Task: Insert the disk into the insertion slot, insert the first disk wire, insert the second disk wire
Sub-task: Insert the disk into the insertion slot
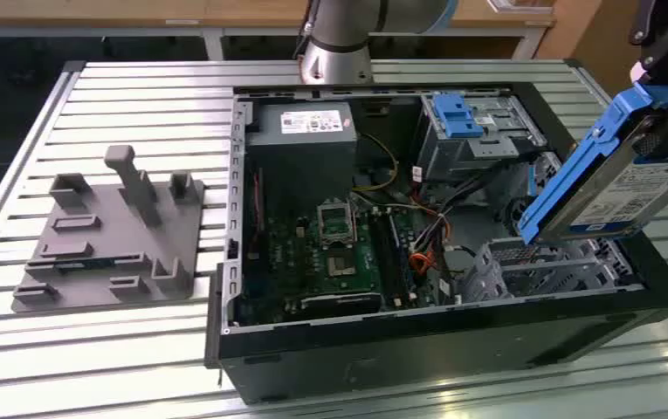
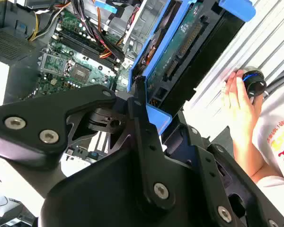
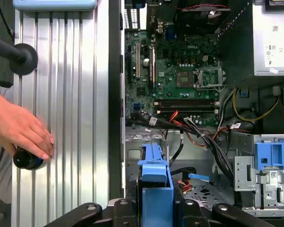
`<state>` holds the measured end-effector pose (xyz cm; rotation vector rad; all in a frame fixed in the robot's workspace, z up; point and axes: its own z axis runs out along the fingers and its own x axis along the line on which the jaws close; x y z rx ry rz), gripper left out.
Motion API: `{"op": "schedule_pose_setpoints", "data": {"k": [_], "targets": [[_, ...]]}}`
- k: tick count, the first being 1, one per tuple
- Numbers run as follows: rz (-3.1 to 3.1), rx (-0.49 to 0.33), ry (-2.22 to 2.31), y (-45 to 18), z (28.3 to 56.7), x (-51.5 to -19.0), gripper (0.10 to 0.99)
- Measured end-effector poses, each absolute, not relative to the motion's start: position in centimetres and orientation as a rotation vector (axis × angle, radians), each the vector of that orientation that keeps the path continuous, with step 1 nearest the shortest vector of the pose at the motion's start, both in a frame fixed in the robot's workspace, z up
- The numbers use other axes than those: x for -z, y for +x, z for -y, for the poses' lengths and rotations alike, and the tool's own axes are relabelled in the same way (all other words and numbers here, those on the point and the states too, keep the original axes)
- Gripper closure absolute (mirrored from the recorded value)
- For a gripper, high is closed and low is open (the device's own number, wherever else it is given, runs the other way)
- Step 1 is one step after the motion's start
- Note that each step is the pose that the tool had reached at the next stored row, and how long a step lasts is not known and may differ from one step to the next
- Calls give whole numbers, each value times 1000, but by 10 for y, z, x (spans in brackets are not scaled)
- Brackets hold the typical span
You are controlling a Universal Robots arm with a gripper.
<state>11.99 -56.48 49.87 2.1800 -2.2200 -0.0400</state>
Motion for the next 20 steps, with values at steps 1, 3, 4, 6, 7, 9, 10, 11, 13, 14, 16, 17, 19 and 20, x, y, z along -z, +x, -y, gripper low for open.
{"op": "schedule_pose_setpoints", "data": {"k": [1,3,4,6,7,9,10,11,13,14,16,17,19,20], "targets": [[2220,40,2180,120,565,-499,722],[2220,40,2180,120,565,-499,722],[2220,40,2180,120,565,-499,722],[2220,40,2180,120,565,-499,722],[2220,40,2180,120,565,-499,722],[2220,40,2180,120,565,-499,722],[2220,40,2180,120,565,-499,722],[2220,40,2180,120,565,-499,722],[2220,40,2180,120,565,-499,722],[2220,40,2180,120,565,-499,722],[2220,40,2180,120,565,-499,722],[2220,40,2180,120,565,-499,722],[2221,41,2181,120,565,-499,722],[2222,44,2182,120,565,-499,722]]}}
